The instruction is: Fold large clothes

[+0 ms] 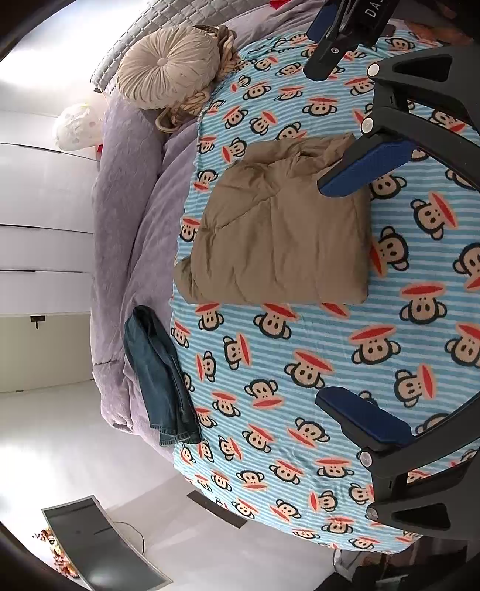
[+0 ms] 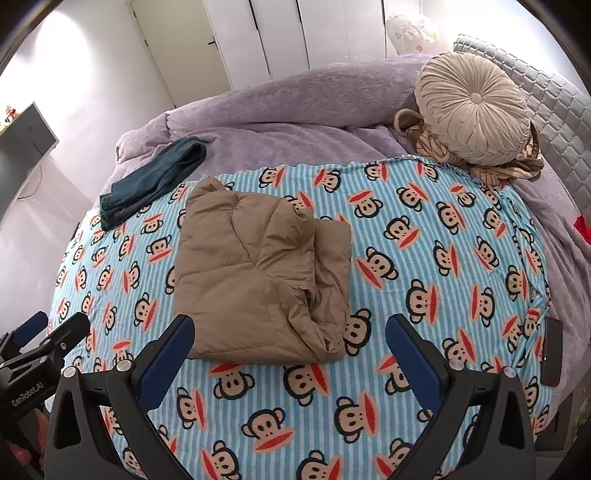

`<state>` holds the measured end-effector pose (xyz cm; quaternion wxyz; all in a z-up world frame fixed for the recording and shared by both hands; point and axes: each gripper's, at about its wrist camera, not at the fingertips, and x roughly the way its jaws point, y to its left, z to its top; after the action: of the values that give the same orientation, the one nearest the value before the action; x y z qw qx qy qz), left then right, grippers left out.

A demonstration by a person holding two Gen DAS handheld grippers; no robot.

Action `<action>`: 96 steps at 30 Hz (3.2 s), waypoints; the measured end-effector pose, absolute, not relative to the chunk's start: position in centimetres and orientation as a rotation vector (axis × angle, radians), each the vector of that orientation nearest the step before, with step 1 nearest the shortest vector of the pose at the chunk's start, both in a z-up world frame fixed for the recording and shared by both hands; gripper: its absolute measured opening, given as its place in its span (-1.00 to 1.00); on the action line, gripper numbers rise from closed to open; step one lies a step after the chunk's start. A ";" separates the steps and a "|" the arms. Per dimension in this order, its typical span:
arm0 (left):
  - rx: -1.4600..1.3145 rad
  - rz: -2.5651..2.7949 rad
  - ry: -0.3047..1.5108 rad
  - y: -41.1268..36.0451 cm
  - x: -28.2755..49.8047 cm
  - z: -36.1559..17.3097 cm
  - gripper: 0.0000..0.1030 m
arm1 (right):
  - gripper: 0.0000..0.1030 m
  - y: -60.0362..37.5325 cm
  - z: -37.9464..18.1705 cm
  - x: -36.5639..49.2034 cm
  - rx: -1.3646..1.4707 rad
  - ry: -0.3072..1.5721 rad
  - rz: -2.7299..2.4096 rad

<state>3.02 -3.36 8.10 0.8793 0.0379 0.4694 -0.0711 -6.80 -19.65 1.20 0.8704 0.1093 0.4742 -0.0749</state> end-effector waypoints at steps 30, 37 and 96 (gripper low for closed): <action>0.080 -0.151 0.997 -3.4 2.7 7.7 1.00 | 0.99 -20.0 1.0 -6.7 0.224 1.003 -0.159; 0.087 -0.154 0.999 -3.5 3.0 7.6 1.00 | 0.99 -20.0 1.0 -6.7 0.223 1.004 -0.161; 0.089 -0.161 1.006 -3.7 3.0 7.4 1.00 | 0.99 -20.0 0.8 -6.0 0.209 1.014 -0.139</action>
<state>3.02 -3.65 7.36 0.8722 0.0427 0.4812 -0.0769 -6.00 -20.05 0.79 0.8667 0.0998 0.4843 -0.0666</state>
